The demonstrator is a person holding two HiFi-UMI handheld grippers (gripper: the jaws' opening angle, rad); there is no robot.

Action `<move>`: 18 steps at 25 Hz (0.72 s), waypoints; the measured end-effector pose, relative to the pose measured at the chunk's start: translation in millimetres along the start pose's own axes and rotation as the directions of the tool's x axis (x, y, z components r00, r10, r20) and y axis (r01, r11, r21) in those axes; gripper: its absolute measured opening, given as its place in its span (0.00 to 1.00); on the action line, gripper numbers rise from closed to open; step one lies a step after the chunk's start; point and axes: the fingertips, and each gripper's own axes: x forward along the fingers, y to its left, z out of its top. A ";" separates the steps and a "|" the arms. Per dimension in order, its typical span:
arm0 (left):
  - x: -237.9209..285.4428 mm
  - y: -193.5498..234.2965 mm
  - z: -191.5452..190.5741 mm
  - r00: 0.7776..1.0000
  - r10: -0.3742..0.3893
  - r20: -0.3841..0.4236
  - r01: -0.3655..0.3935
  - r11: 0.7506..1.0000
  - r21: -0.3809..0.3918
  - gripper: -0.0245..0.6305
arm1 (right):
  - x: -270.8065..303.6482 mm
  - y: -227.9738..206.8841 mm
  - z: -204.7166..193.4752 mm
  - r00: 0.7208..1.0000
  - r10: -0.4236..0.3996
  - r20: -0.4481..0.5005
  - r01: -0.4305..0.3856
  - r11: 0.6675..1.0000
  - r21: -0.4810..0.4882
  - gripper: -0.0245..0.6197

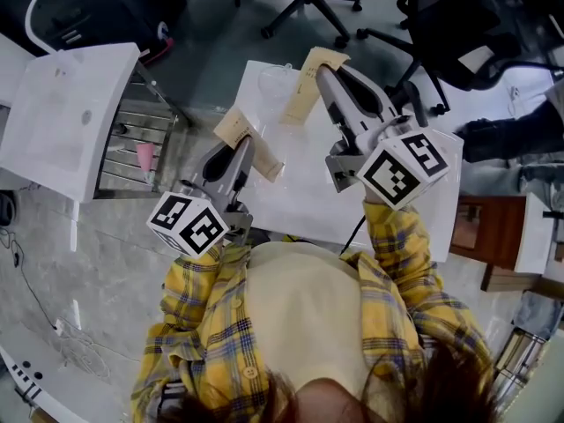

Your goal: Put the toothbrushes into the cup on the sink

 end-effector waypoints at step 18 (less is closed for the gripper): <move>3.7 3.5 12.0 1.000 0.016 -0.009 -0.016 1.000 -0.013 0.08 | 58.5 -49.9 -5.1 0.977 -0.103 0.186 0.110 0.994 -0.026 0.10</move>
